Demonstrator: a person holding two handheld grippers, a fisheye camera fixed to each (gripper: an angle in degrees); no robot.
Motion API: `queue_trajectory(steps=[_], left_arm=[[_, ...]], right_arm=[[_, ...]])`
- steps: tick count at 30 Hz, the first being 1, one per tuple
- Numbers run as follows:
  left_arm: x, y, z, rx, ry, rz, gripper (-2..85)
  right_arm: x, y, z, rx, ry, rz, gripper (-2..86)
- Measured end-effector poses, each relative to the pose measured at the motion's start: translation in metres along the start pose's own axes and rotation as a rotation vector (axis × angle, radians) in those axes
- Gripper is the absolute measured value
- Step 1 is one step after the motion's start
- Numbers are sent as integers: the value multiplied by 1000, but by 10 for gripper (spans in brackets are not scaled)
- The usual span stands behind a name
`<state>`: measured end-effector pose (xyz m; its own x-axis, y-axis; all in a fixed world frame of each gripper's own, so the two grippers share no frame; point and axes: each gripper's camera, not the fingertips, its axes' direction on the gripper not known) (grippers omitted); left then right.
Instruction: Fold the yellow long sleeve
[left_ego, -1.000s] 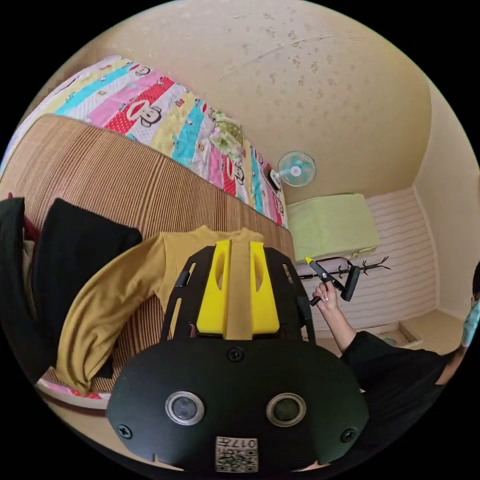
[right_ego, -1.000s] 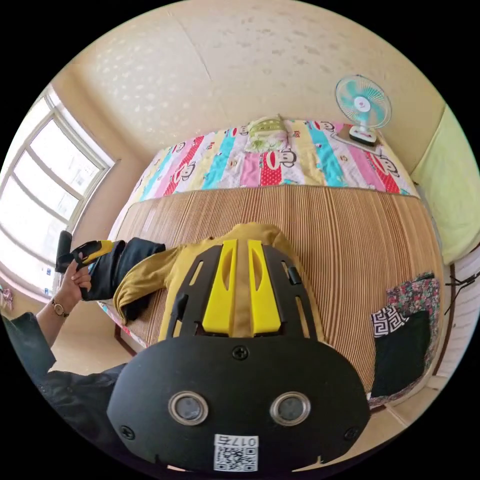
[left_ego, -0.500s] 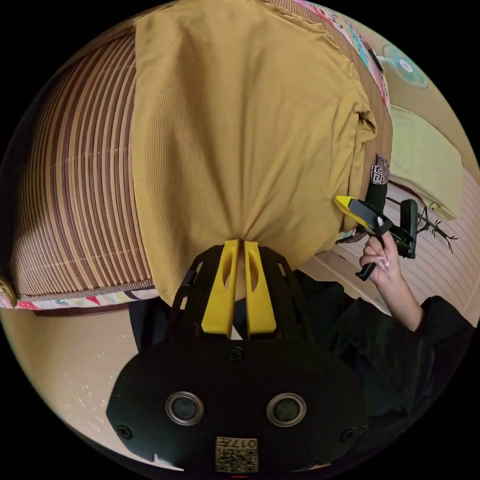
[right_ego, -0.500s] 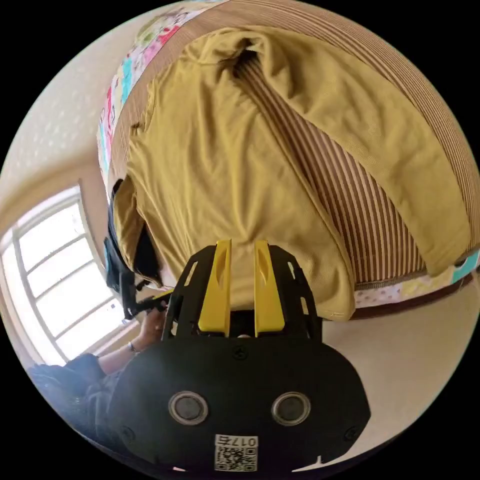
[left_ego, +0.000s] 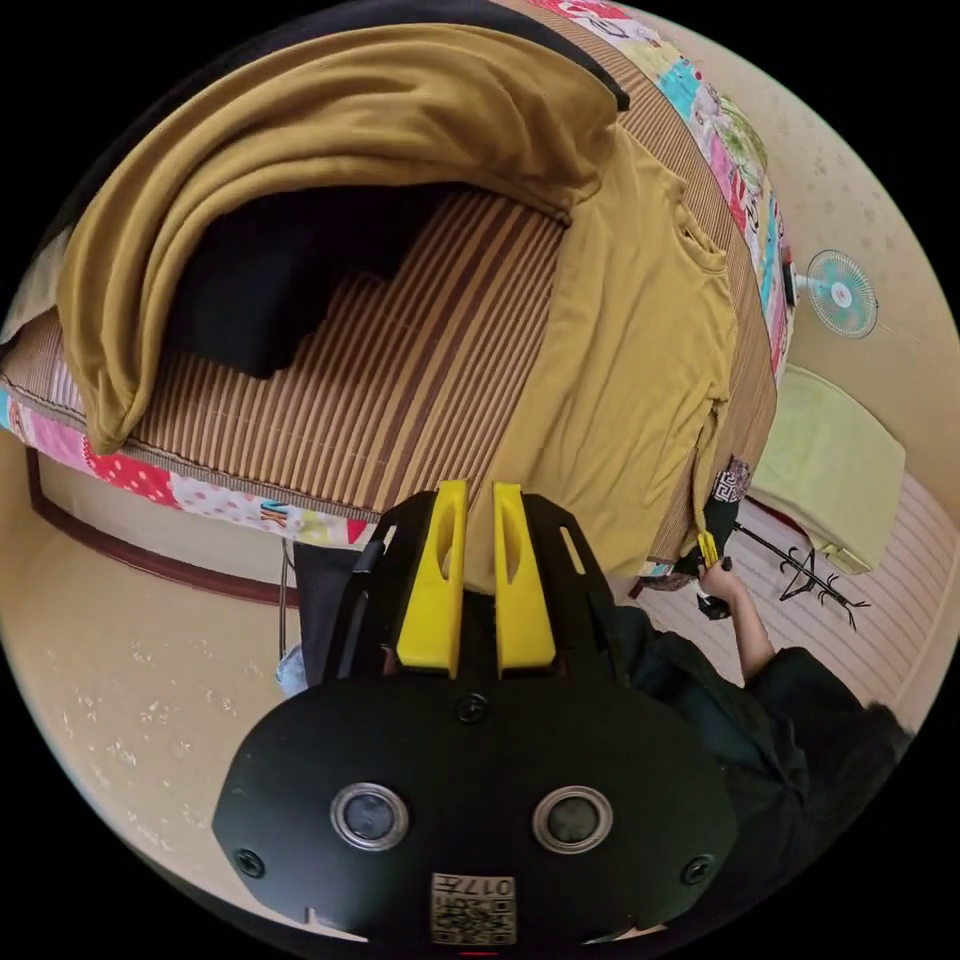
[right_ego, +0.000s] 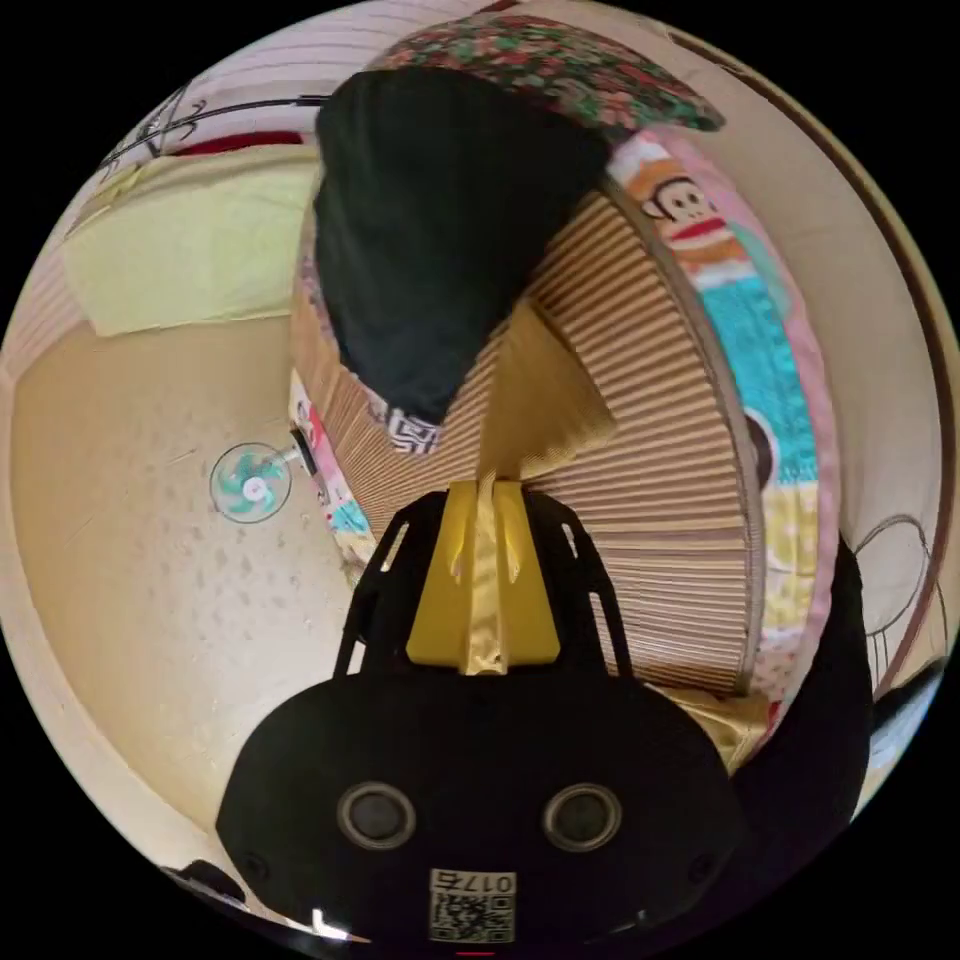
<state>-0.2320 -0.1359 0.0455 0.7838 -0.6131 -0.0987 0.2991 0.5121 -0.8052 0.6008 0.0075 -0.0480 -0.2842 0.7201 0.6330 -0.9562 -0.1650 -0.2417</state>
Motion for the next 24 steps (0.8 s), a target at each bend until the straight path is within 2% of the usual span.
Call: queue_trajectory(steps=[2, 5, 9, 11, 12, 15, 16, 17, 19, 21, 24], left_arm=[[-15, 0, -19, 45, 43, -15, 53], [-45, 1, -44, 123, 146, -68, 63], [-97, 7, -70, 258, 331, -202, 87], [-122, 13, -77, 319, 435, -278, 105], [-140, 18, -79, 358, 507, -335, 118], [-183, 36, -83, 503, 692, -474, 139], [-192, 40, -83, 538, 729, -500, 142], [-208, 50, -83, 605, 795, -557, 145], [-232, 63, -81, 684, 881, -653, 147], [-262, 78, -71, 746, 1009, -770, 144], [-293, 88, -62, 772, 1060, -855, 133]], right_arm=[[-107, 21, 8, -73, -85, -363, 35], [-206, 101, 38, -212, -200, -733, 34], [-231, 226, 109, -465, -329, -885, 34], [-193, 308, 170, -679, -274, -890, 34], [-176, 327, 183, -722, -238, -890, 33], [-63, 407, 243, -959, 55, -830, 30], [-11, 431, 257, -1060, 215, -805, 28], [34, 450, 261, -1169, 352, -773, 22], [78, 468, 248, -1266, 442, -742, 14], [98, 482, 223, -1327, 471, -799, 9], [118, 489, 191, -1444, 585, -932, 4]])
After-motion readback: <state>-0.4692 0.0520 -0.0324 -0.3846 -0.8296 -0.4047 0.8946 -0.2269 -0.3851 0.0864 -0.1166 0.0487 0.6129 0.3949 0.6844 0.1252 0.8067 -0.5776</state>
